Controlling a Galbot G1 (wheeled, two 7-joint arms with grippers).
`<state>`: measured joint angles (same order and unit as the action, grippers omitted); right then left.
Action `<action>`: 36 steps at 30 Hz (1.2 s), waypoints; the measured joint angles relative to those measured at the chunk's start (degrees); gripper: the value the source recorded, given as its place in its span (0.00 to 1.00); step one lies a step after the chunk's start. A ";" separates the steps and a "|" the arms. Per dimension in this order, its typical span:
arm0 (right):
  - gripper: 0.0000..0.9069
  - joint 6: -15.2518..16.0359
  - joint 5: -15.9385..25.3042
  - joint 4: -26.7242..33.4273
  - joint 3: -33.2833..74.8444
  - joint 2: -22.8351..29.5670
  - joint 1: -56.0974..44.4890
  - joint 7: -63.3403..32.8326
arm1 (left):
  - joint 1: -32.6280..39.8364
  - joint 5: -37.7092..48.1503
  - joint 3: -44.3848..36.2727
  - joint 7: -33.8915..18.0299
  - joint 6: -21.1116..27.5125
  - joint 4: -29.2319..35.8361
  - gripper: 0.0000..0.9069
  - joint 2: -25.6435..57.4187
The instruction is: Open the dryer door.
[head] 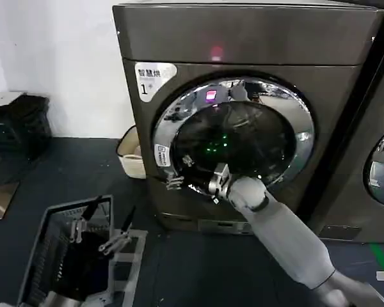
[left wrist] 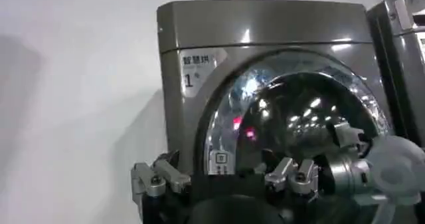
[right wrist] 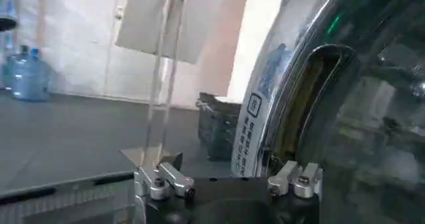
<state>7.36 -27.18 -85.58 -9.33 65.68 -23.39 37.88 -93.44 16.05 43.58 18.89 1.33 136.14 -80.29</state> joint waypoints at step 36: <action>1.00 0.27 -7.97 -24.00 23.47 -16.74 -27.81 30.48 | 31.64 26.21 -12.35 9.66 -0.12 -33.16 1.00 30.87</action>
<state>7.63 -35.15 -109.58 14.14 48.94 -51.20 68.36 -61.80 42.26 31.24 28.55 1.21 102.98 -49.43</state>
